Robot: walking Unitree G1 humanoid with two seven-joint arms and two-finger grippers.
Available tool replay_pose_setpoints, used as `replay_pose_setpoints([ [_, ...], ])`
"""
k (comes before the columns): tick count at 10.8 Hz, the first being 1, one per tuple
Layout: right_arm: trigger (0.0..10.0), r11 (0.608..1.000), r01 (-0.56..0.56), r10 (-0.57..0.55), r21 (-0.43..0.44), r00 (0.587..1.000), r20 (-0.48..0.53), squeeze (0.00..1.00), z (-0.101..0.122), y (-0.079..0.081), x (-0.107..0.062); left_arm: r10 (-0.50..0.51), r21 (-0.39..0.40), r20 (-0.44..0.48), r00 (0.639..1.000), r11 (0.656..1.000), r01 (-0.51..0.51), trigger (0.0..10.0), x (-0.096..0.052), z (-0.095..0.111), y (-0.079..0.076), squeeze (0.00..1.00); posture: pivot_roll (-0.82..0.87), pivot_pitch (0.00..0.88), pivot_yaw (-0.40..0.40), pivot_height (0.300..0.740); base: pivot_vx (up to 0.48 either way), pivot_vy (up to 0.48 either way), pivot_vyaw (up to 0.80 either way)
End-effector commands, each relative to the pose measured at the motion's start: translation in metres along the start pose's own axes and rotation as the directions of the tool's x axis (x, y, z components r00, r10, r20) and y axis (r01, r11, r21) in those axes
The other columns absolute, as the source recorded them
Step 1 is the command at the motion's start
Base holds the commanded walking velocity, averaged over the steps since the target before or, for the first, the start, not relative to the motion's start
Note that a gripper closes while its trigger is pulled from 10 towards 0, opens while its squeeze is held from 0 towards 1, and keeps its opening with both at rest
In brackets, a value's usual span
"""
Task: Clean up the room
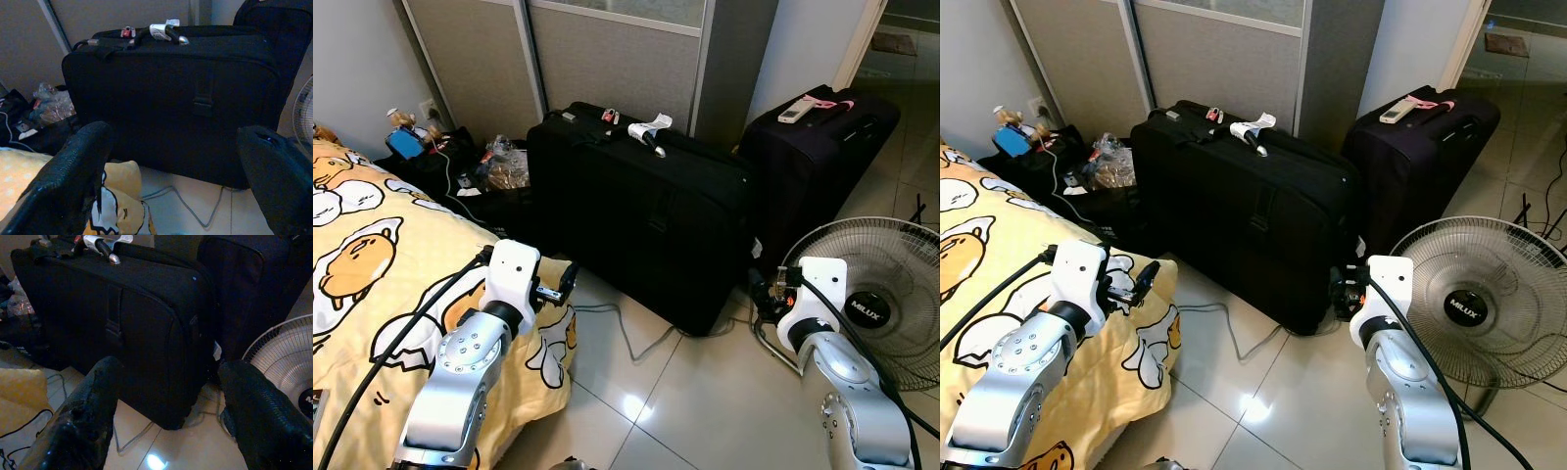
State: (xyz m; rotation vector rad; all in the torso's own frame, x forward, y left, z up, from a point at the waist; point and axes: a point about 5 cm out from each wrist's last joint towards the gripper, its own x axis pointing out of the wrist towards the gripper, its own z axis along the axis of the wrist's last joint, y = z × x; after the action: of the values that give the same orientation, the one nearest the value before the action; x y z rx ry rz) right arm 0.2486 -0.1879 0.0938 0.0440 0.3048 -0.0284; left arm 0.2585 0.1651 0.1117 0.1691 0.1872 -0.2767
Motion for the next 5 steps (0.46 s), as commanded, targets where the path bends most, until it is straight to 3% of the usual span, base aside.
replay_pose_setpoints([
  [1, 10.0, 1.000, -0.011, 0.011, -0.014, 1.000, 0.013, 0.00, 0.0068, 0.0160, -0.0315, 0.161, -0.194, -0.131, 0.978, 0.963, -0.185, 10.0, -0.0452, -0.0049, -0.0081, 0.00, 0.06, 0.000, -0.034, 0.740, 0.000, 0.000, 0.00],
  [5, 10.0, 0.999, -0.048, 0.048, 0.010, 0.998, 0.029, 0.00, 0.0096, 0.0216, -0.0225, 0.195, -0.181, -0.112, 0.974, 0.960, -0.213, 10.0, -0.0427, -0.0043, -0.0067, 0.00, 0.07, 0.000, -0.044, 0.740, 0.000, 0.000, 0.00],
])
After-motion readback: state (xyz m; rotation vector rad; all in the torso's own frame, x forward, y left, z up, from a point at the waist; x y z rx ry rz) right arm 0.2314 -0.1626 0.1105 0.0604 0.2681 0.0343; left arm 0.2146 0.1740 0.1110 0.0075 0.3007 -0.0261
